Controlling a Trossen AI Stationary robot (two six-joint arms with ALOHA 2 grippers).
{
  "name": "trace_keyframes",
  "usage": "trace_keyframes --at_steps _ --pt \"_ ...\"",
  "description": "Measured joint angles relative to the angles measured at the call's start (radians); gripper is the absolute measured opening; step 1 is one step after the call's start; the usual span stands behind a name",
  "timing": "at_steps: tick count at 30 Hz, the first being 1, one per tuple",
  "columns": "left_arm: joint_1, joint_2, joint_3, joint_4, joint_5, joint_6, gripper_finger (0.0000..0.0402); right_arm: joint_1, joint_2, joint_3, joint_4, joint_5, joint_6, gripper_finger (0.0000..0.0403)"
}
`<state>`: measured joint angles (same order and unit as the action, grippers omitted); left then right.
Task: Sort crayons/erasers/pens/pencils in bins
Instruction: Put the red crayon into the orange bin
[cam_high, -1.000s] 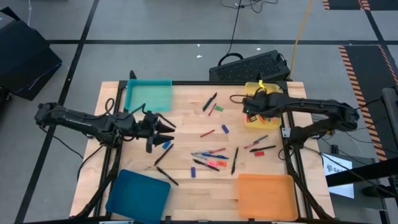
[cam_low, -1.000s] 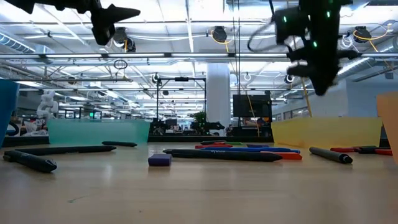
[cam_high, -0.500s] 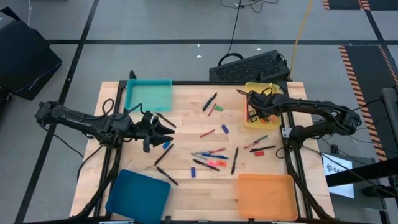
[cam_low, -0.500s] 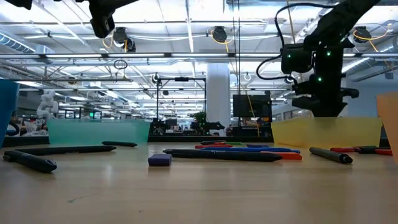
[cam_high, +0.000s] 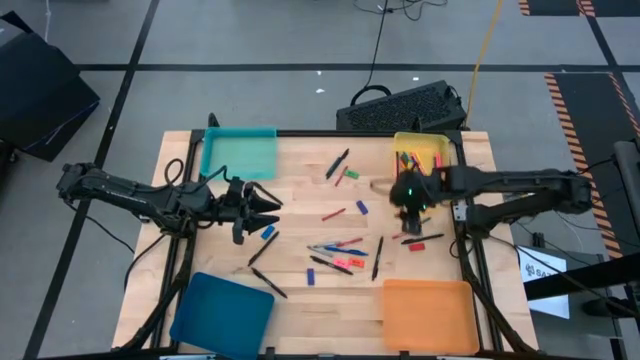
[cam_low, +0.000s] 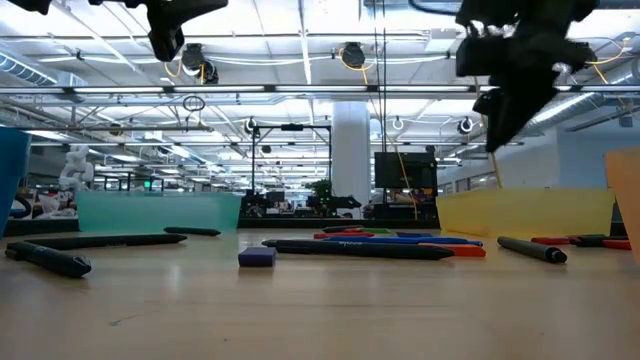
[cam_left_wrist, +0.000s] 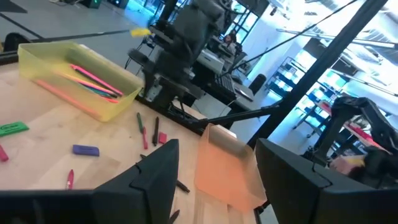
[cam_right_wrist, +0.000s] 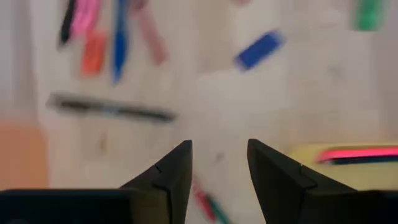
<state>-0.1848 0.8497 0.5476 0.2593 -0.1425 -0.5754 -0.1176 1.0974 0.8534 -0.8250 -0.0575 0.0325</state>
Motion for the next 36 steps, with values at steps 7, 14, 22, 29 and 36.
trace_keyframes --at_steps 7,14,22,29,36 --pt "0.000 0.000 0.000 0.000 0.003 0.001 0.0216 0.191 0.090 -0.073 0.028 0.054 -0.026 0.0144" --pt "0.000 0.000 0.000 0.000 0.004 0.075 0.0216 0.206 0.218 -0.148 0.130 0.057 -0.049 0.0144" --pt "0.000 0.000 0.000 -0.001 0.004 0.084 0.0216 0.207 0.307 -0.198 0.191 0.111 -0.110 0.0143" --pt "0.000 0.000 0.000 0.000 0.005 0.083 0.0216 0.207 0.325 -0.210 0.211 0.132 -0.172 0.0102" --pt "0.000 0.000 0.000 0.000 0.005 0.081 0.0216 0.207 0.323 -0.210 0.225 0.150 -0.242 0.0024"
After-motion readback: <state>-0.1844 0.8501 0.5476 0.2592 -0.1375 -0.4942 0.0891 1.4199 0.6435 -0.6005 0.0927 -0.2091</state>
